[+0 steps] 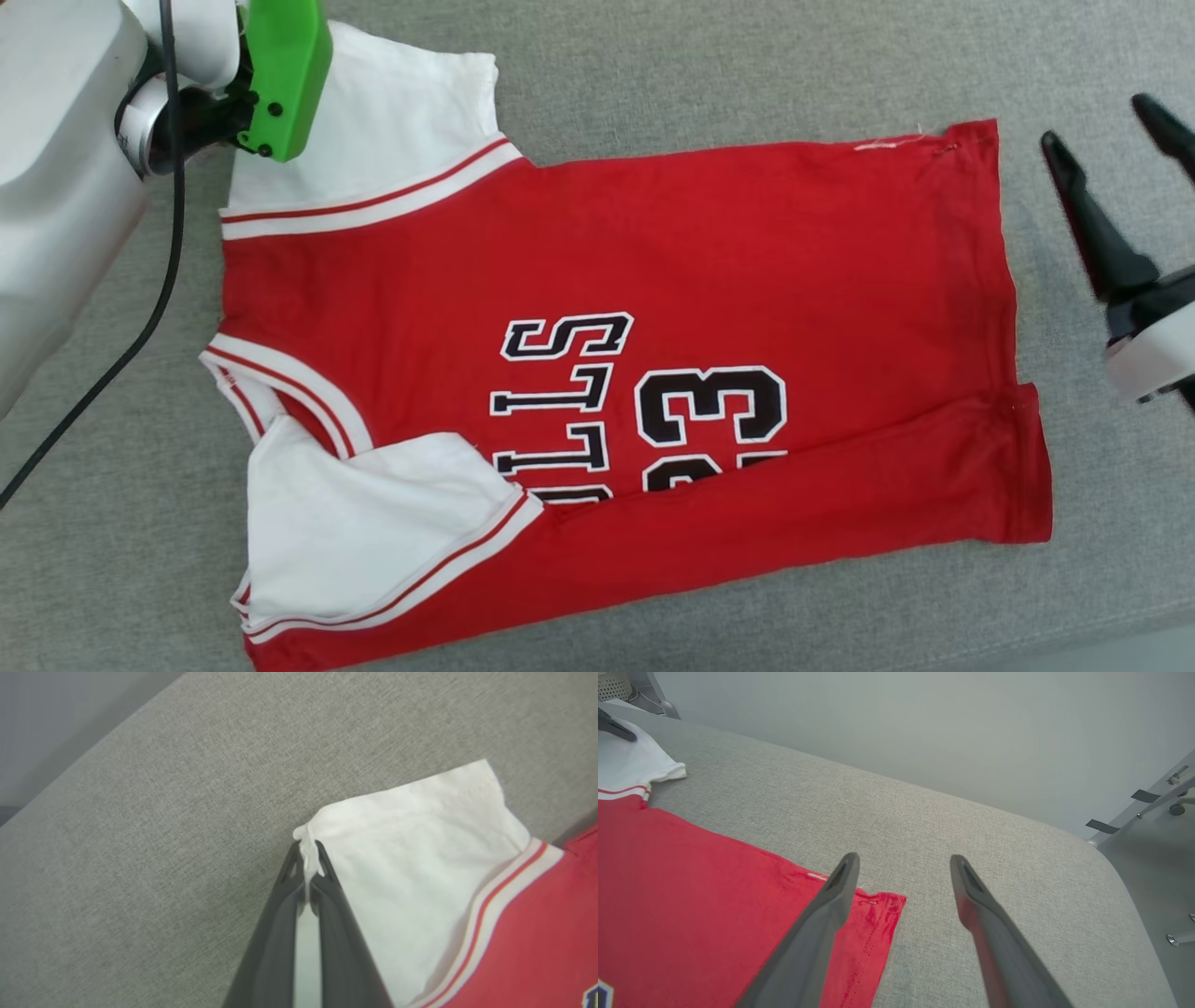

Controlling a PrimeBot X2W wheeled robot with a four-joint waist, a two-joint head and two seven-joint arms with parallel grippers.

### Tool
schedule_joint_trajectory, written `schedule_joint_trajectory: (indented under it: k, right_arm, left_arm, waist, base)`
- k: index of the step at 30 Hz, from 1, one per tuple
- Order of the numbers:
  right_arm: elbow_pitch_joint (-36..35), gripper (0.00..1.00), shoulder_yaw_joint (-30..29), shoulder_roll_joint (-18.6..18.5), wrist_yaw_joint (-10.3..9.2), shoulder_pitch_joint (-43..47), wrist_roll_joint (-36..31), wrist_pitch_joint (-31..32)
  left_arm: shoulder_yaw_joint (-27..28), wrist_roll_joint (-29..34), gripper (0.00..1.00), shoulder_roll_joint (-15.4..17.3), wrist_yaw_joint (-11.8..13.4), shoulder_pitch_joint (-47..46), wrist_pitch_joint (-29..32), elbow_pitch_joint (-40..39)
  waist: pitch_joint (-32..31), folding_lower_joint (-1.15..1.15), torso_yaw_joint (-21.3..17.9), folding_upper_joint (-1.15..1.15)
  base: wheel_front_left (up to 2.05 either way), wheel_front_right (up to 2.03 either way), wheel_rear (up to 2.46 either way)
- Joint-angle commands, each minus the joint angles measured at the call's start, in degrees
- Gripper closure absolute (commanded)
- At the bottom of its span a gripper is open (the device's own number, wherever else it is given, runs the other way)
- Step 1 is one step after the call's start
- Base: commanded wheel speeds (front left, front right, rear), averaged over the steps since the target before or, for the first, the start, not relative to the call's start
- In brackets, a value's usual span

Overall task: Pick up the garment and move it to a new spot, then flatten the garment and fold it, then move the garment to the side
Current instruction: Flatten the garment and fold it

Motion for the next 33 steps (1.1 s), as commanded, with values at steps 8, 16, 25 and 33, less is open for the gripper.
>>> schedule_joint_trajectory:
  k: [8, 16, 25, 33]
  right_arm:
    - [1.16, 0.0, 3.05, -8.89, -0.04, -7.78, 6.18, 12.65]
    - [8.46, 0.0, 12.67, -16.14, -0.04, -15.83, 17.27, 31.95]
    - [22.74, 0.0, 21.73, -13.85, -0.04, -24.47, 19.96, 37.94]
    - [29.51, 0.0, 28.96, -11.85, -0.04, -23.39, 20.83, 36.13]
  left_arm:
    - [-1.6, 1.05, 1.0, 0.96, -0.17, 2.3, -9.06, -6.84]
    - [-2.29, 3.11, 1.0, 1.16, 0.22, 5.26, -15.07, -11.59]
    - [-2.48, 4.93, 1.0, 1.94, 1.77, 6.41, -17.84, -16.79]
    - [-2.43, 4.91, 1.0, 2.11, 1.89, 6.8, -18.76, -17.25]
  waist:
    - [-5.3, -0.01, 4.51, 0.0]
    - [-6.47, -0.01, 7.31, 0.0]
    - [-3.47, -0.01, 10.84, 0.0]
    - [-2.62, -0.01, 11.58, 0.0]
  base:
    - [0.0, 0.0, 0.0]
    - [0.0, 0.0, 0.0]
    - [0.0, 0.0, 0.0]
    - [0.0, 0.0, 0.0]
